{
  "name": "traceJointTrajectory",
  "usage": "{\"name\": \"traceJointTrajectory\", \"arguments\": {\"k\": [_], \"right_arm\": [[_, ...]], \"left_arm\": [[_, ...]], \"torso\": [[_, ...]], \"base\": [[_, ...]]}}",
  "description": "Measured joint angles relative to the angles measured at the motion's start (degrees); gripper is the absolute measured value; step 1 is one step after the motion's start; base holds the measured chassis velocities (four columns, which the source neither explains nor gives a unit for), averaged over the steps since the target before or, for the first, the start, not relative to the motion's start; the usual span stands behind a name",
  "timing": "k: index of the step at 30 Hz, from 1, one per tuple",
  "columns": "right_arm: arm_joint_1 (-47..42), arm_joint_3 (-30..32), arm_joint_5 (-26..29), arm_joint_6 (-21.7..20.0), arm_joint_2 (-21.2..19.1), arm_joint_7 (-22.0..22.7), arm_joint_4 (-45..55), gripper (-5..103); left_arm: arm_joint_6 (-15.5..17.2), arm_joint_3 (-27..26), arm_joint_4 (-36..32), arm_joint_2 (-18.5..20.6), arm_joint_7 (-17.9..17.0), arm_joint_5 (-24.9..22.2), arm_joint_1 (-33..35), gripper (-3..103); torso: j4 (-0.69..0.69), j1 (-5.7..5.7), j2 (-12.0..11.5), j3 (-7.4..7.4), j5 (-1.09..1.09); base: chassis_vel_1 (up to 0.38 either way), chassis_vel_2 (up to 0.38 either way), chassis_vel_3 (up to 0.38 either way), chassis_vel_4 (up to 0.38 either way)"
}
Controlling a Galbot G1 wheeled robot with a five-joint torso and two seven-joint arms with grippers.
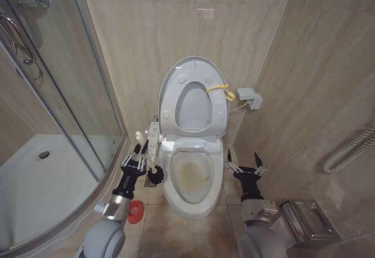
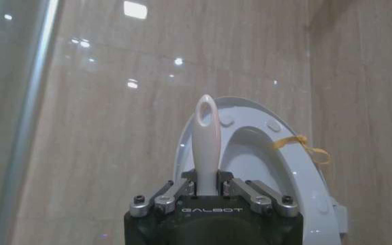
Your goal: Open the toilet lid, clean the toilet bowl with a toilet brush, close the toilet lid, and flush.
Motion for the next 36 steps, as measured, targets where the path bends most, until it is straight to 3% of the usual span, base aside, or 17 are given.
{"name": "traceJointTrajectory", "arguments": {"k": [9, 12, 18, 25, 36], "right_arm": [[0.0, 0.0, 0.0, 0.0, 0.0, 0.0, 0.0, 100], [0.0, 0.0, 0.0, 0.0, 0.0, 0.0, 0.0, 100], [0.0, 0.0, 0.0, 0.0, 0.0, 0.0, 0.0, 100], [0.0, 0.0, 0.0, 0.0, 0.0, 0.0, 0.0, 100], [0.0, 0.0, 0.0, 0.0, 0.0, 0.0, 0.0, 100]], "left_arm": [[1.7, 8.6, 6.5, 0.6, -0.3, -1.9, -11.6, 19], [2.0, 15.0, 13.0, -1.1, -0.4, -2.3, -19.0, 19], [1.5, 19.9, 20.5, -3.7, -0.4, -2.0, -24.7, 19], [-1.9, 26.0, 34.1, -8.4, -0.3, 0.7, -31.8, 19], [-7.5, 30.9, 49.7, -12.3, 0.9, 1.9, -35.6, 19]], "torso": [[-0.02, 0.00, 0.0, 0.00, 0.00], [0.00, 0.01, 0.0, 0.00, 0.01], [0.00, 0.01, 0.0, 0.00, 0.01], [-0.01, 0.01, 0.0, 0.00, 0.02], [-0.01, 0.00, 0.0, 0.00, 0.02]], "base": [[0.000, 0.000, 0.000, 0.000], [0.000, 0.000, 0.000, 0.000], [0.000, 0.000, 0.000, 0.000], [0.000, 0.000, 0.000, 0.000], [0.000, 0.000, 0.000, 0.000]]}}
